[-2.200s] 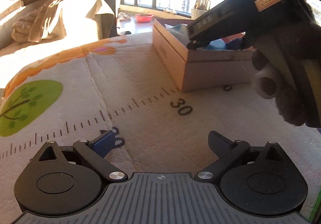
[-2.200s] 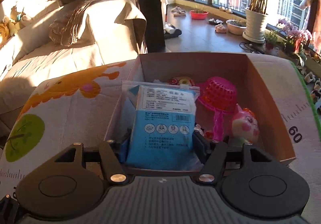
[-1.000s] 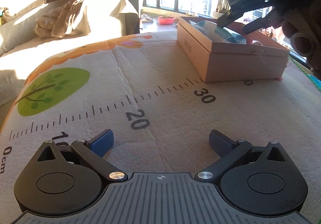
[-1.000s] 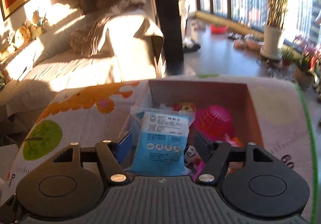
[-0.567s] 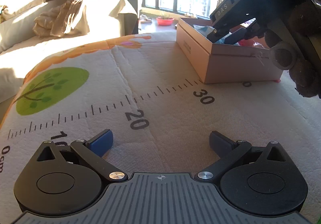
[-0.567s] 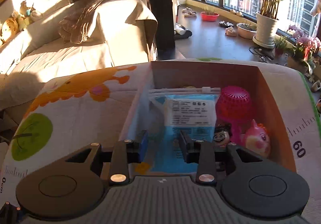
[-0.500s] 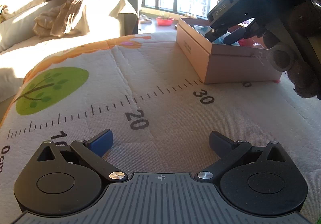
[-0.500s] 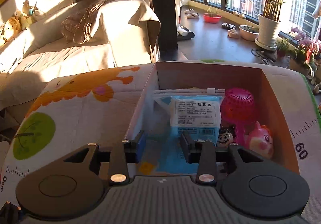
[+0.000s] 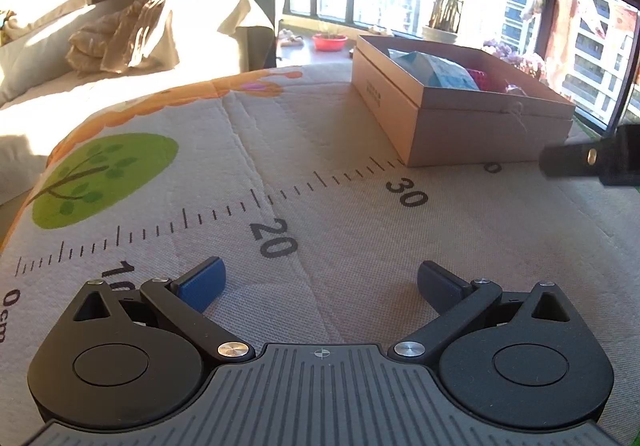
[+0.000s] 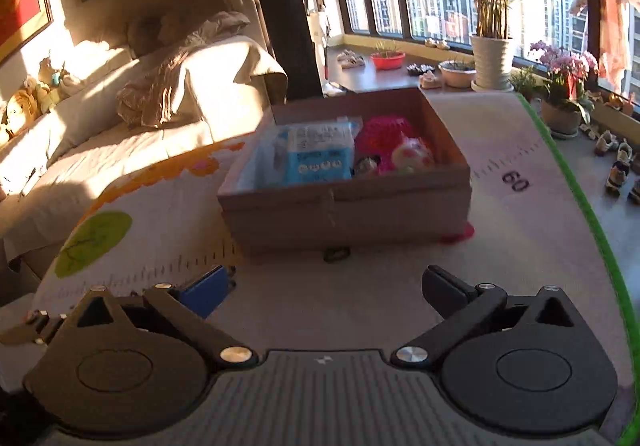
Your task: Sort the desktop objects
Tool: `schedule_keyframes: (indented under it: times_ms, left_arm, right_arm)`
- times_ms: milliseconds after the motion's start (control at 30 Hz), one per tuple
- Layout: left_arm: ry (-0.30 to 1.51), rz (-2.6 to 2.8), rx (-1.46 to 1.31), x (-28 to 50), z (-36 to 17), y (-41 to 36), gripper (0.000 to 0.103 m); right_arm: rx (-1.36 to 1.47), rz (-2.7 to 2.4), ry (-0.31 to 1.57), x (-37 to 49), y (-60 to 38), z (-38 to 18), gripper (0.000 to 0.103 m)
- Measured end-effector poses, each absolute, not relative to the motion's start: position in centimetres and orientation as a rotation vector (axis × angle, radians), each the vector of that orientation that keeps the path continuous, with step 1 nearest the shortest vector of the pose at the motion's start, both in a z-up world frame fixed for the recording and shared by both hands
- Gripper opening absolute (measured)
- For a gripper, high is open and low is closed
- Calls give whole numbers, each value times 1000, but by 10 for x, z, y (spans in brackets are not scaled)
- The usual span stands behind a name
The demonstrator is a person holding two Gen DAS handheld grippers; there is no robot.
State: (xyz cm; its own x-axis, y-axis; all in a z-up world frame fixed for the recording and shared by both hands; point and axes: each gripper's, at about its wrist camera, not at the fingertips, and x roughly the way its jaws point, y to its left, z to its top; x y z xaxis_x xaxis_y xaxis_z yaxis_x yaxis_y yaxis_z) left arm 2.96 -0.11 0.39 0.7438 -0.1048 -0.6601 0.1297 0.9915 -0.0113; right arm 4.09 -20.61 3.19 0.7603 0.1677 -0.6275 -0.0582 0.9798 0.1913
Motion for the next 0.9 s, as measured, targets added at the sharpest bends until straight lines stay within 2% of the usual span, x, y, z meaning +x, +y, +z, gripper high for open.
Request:
schedule_keyframes:
  times_ms: [100,267,367,900]
  left_arm:
    - [721,-113,50,28,4,-3,103]
    - [721,-111,43,29,4,-2,103]
    - [719,-112,39,28,4,-2,103]
    - [714,-124,6,26,5,2,103]
  right_arm:
    - [162,77,799,51,-204,1,103]
    - [-39,-8,740,63,-179,-12,103]
    - [37,-34,729,66,-191,-15,103]
    - [27,-55,691,59,-186,-19,103]
